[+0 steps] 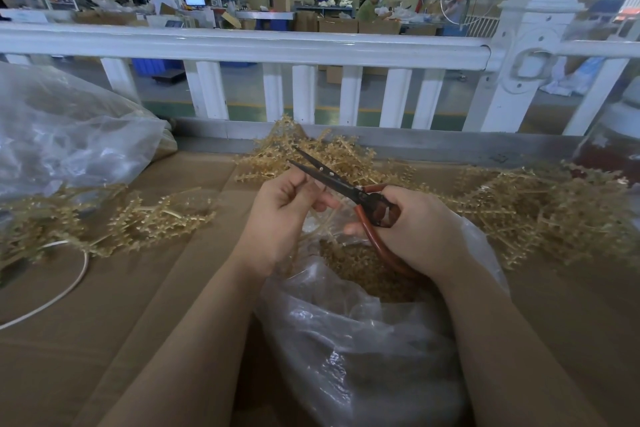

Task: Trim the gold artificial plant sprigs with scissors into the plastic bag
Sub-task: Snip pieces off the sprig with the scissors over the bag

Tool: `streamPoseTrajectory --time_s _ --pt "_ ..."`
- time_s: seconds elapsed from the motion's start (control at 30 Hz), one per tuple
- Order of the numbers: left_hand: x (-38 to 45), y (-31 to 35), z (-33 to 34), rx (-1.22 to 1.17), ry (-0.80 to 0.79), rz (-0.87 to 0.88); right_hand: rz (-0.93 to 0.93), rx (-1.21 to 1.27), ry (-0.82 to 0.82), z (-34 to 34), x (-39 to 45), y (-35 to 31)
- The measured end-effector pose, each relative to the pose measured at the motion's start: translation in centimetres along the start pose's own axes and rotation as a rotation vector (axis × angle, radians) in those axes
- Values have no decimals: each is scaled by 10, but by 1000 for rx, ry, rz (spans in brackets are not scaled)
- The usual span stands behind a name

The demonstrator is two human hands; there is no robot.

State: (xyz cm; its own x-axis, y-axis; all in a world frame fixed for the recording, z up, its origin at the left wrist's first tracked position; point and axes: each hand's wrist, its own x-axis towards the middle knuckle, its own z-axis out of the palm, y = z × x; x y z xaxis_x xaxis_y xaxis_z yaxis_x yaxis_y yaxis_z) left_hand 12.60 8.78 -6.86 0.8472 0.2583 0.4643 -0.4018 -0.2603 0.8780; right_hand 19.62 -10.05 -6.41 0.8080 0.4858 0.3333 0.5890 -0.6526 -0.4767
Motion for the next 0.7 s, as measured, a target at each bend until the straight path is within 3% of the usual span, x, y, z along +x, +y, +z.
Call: streamPoseTrajectory --time_s 0.37,0.7 --pt "-1 0 3 -17 -62 19 -34 92 -17 -3 -1 -6" --pt "-3 0 2 5 -61 23 -51 74 64 -1 -2 0"
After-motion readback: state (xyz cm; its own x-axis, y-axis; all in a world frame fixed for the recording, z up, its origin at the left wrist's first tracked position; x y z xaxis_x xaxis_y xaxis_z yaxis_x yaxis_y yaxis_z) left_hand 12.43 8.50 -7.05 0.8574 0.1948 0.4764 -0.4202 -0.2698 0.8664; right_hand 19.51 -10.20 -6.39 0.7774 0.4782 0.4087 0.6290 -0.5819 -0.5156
